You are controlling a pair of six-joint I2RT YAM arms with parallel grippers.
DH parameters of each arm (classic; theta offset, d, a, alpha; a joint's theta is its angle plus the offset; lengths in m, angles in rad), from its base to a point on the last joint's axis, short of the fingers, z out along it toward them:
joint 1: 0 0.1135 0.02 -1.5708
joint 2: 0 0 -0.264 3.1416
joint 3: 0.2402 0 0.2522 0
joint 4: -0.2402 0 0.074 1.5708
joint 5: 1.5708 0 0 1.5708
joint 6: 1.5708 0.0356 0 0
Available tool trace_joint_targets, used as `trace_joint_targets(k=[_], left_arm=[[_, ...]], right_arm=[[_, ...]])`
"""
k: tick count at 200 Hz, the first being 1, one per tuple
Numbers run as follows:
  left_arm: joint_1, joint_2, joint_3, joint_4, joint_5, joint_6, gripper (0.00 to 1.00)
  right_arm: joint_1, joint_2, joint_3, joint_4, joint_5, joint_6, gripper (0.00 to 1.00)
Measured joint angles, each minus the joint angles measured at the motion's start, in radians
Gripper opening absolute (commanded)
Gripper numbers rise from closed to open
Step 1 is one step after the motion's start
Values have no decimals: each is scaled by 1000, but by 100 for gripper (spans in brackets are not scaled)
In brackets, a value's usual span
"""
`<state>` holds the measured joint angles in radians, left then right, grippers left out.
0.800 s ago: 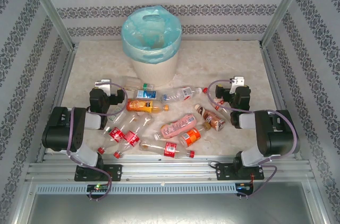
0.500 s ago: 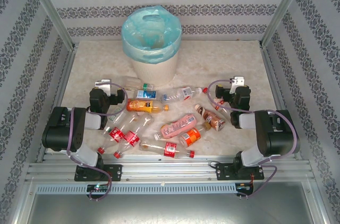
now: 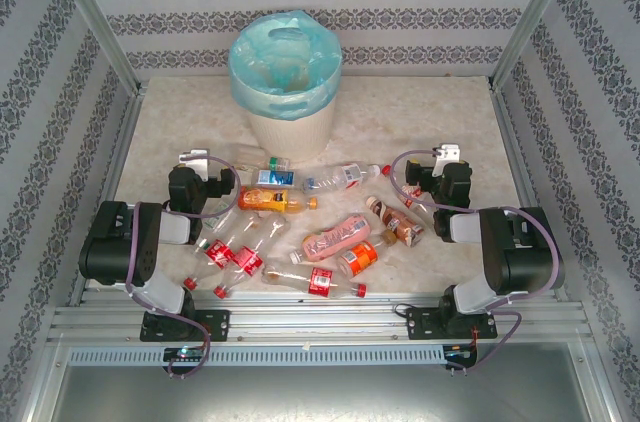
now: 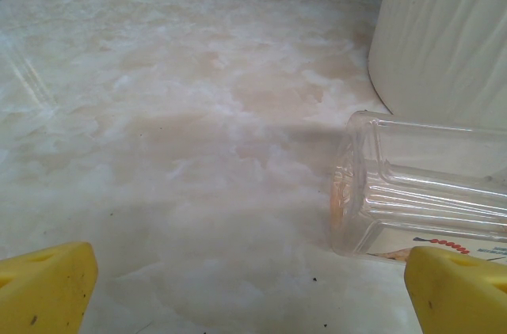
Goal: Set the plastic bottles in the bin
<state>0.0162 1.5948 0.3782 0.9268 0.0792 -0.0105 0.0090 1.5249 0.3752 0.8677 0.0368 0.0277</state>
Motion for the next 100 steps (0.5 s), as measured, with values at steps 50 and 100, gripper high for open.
trace_joint_targets(k=[50, 100], left_arm=[[0, 0, 0, 0, 0, 0, 100], [0, 0, -1, 1, -8, -1, 100]], right_arm=[[0, 0, 0, 0, 0, 0, 98], [0, 0, 0, 0, 0, 0, 98]])
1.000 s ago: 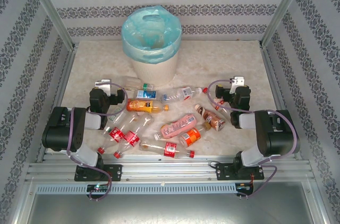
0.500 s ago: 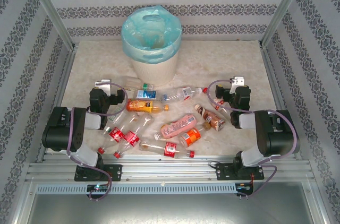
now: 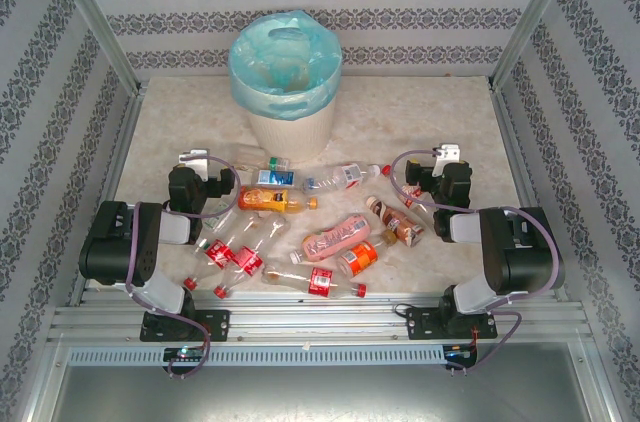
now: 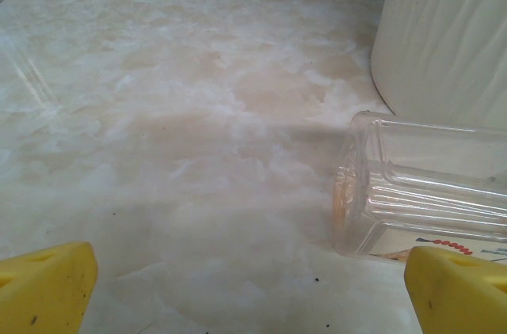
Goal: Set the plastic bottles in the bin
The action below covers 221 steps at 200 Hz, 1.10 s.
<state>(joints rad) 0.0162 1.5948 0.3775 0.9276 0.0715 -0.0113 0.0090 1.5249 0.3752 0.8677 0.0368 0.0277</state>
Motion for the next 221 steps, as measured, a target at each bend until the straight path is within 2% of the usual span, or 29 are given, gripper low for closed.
trace_joint_targets(k=[55, 86, 125, 150, 198, 221], left_arm=[[0, -8, -25, 18, 4, 1, 98], [0, -101, -39, -4, -2, 0, 96], [0, -303, -39, -100, -56, -9, 94], [-1, -440, -10, -218, -107, -31, 91], [-8, -592, 210, -500, -120, -107, 83], [-60, -599, 339, -624, -78, -126, 83]], right_arm=[[0, 0, 0, 0, 0, 0, 98], [0, -21, 3, -31, 8, 2, 98], [0, -242, 49, -232, 20, 9, 98], [0, -379, 105, -383, 28, 39, 98], [15, -511, 224, -719, -31, 126, 94], [39, -522, 264, -869, -80, 157, 92]])
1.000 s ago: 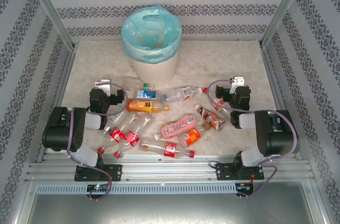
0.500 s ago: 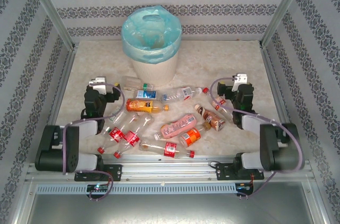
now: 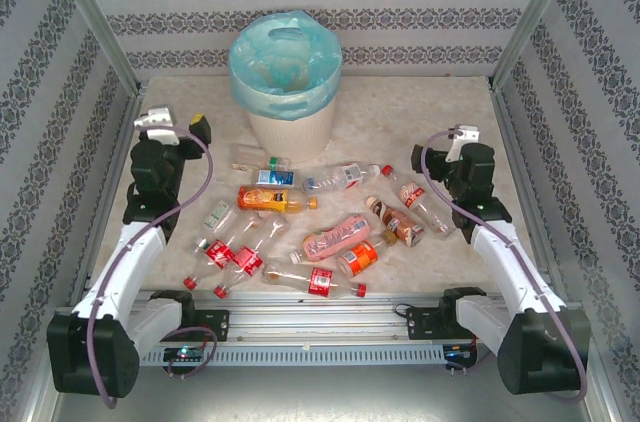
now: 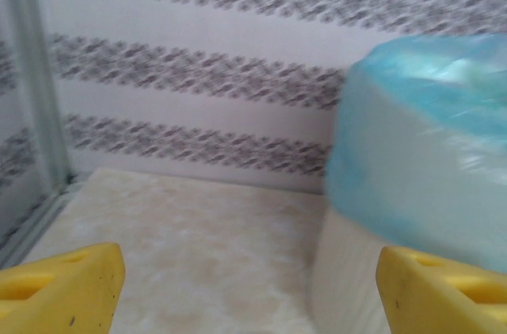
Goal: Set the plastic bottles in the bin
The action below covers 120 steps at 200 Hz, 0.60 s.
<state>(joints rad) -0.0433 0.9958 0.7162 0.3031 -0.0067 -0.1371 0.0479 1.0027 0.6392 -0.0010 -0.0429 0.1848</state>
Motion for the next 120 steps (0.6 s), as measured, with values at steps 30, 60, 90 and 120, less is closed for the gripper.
trace_joint_targets(k=[30, 60, 90, 120], left_arm=[[-167, 52, 171, -160, 45, 38, 83], [-371, 189, 373, -344, 79, 141, 84], [-509, 362, 582, -555, 111, 245, 85], [-618, 526, 763, -770, 111, 341, 86]], right_arm=[[34, 6, 72, -186, -54, 23, 91], [53, 28, 155, -315, -109, 38, 90], [73, 38, 210, -378, -134, 54, 90], [74, 18, 217, -394, -133, 61, 90]])
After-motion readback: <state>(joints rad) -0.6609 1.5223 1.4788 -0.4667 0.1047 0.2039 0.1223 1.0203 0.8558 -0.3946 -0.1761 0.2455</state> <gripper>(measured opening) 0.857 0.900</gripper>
